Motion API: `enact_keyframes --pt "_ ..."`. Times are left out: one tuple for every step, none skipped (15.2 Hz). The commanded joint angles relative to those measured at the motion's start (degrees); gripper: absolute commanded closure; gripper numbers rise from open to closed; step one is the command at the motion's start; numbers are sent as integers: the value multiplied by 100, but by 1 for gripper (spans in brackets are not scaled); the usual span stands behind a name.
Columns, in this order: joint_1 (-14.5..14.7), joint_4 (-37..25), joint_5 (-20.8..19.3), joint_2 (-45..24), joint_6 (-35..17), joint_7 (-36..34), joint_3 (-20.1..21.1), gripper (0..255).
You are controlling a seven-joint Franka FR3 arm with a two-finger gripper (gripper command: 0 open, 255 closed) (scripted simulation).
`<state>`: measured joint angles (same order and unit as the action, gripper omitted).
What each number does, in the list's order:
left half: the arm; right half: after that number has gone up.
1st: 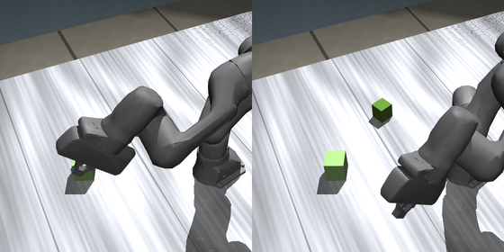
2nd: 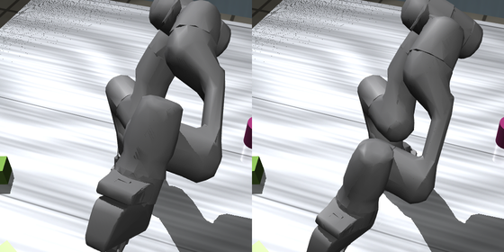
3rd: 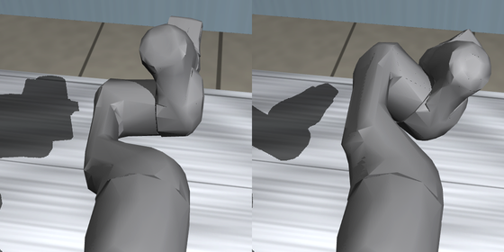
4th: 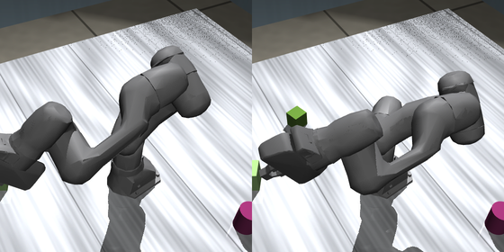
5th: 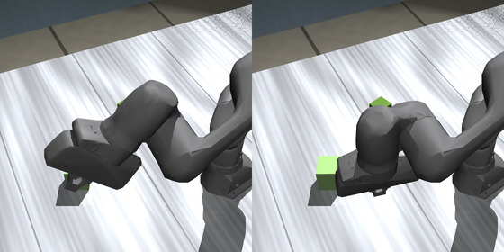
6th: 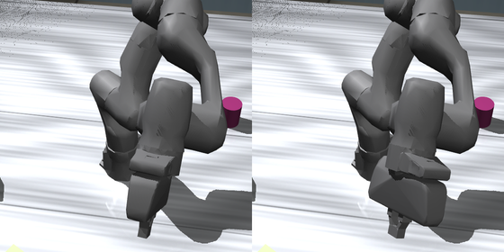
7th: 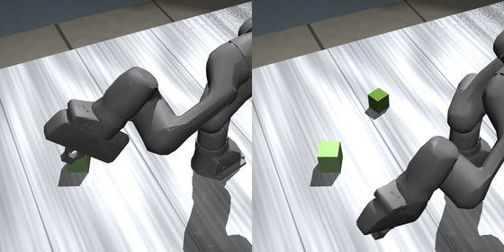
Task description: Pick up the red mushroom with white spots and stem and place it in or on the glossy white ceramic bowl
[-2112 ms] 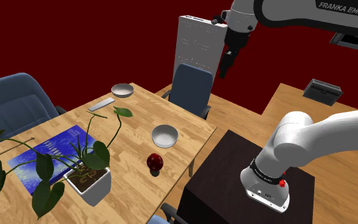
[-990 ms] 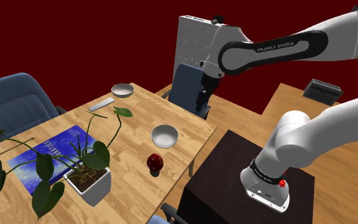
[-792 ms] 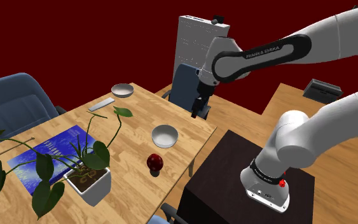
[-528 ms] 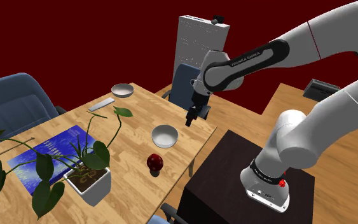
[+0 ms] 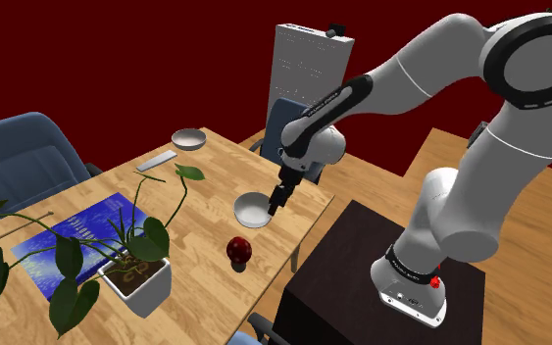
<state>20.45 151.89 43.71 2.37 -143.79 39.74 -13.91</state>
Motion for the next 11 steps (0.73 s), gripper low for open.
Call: enact_keyframes --pt "158 -202 983 -584 -109 723 76 0" --pt "174 -329 1369 -840 -89 1022 137 0" --pt "172 -462 1731 -1092 -57 1301 212 0" --pt "156 -599 2066 -1338 -17 1560 297 0" --pt "133 -740 2376 -1579 30 1798 385 0" --pt "105 -885 2660 -1814 80 2017 476 0" --pt "76 -1032 2923 -2045 134 2218 566 0" --pt "48 -1182 3164 -2272 191 2401 653 0" --pt "20 -1335 3386 -2494 249 2569 740 0" --pt "13 -1363 3424 -2534 259 2598 757 0" --pt "25 -1404 3504 -2611 231 2645 792 0"
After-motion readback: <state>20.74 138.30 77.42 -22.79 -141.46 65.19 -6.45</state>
